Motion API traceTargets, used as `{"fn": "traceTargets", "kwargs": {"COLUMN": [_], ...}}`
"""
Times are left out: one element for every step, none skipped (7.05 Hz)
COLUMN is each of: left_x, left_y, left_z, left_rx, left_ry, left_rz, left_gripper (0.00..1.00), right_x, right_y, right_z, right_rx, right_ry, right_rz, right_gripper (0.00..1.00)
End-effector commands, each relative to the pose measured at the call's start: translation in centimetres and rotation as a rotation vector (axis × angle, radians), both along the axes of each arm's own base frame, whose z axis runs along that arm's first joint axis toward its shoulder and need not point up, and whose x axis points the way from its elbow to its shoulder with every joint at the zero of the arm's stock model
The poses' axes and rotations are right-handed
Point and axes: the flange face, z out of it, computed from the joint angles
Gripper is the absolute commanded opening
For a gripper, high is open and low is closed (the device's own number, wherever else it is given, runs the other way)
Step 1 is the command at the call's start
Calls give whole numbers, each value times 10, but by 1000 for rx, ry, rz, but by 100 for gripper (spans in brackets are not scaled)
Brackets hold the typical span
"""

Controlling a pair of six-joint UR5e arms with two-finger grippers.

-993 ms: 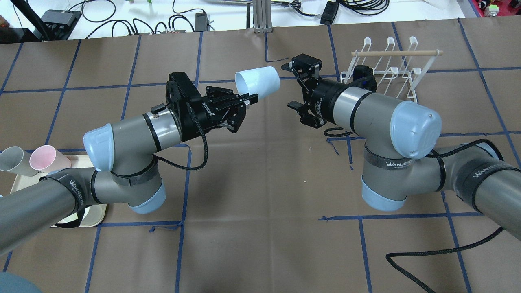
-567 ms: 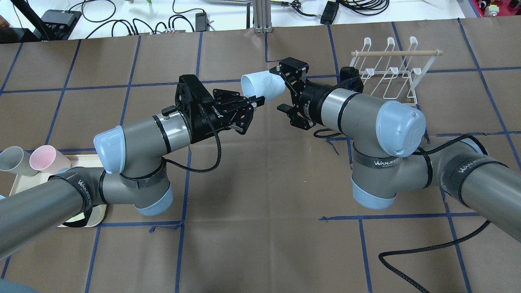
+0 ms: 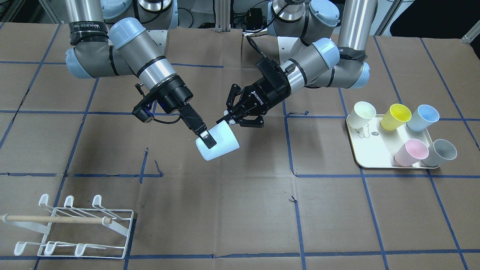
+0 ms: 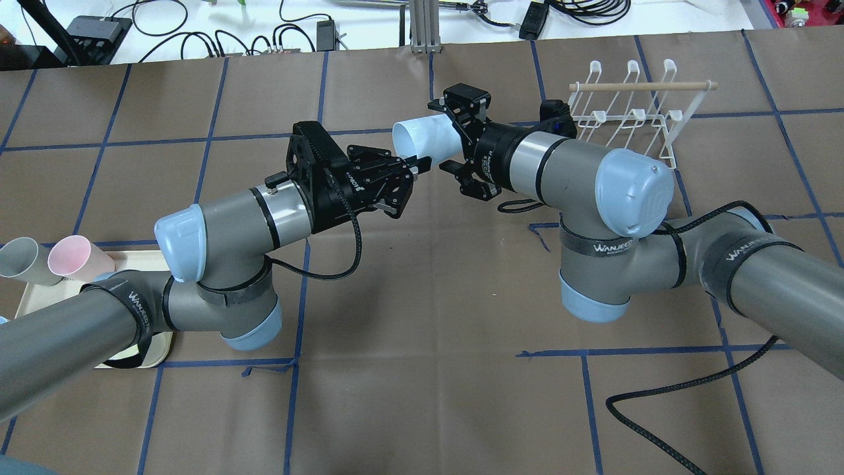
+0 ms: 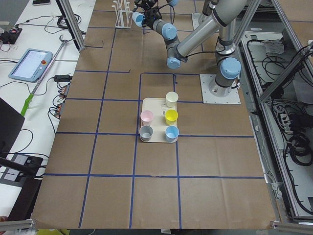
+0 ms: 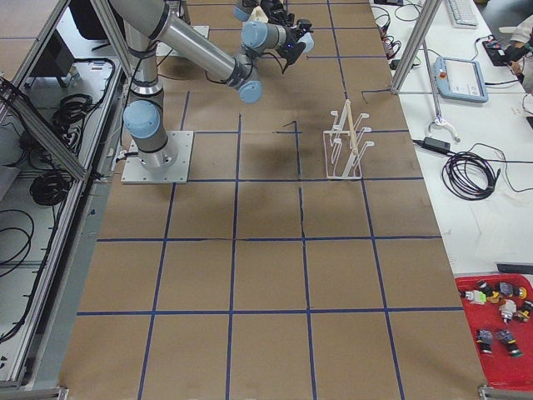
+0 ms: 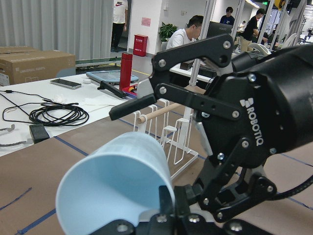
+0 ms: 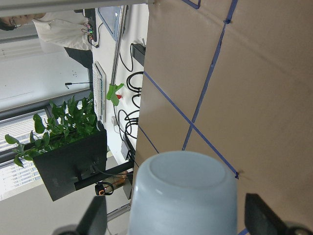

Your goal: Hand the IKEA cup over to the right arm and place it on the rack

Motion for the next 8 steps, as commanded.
{"fn": "traceTargets", "kwargs": {"left_x": [0, 0, -1, -1, -1, -1, -1, -1], "left_y": [0, 1, 1, 2, 2, 2, 2, 2], "left_z": [1, 2, 2, 4, 4, 5, 5, 6], "left_rx": [1, 1, 4, 6, 8, 9, 16, 17], "left_ry": [2, 3, 4, 10, 10, 12, 17, 19], "left_rz": [1, 1, 1, 4, 4, 5, 8, 9], "left_gripper": [4, 4, 4, 4, 4, 5, 6, 8], "right_x": [1, 1, 4, 5, 4, 5, 5, 5], "right_y": [-6, -7, -5, -5, -6, -6, -6, -6], "right_z": [-2, -3, -3, -3, -3, -3, -3, -3], "right_rx": [1, 3, 4, 6, 3, 3, 4, 4], "right_ry": [2, 3, 3, 4, 6, 5, 3, 2], "right_rz": [-2, -3, 3, 3, 2, 4, 5, 6], "right_gripper": [99, 99, 99, 96, 89, 82, 71, 63]}}
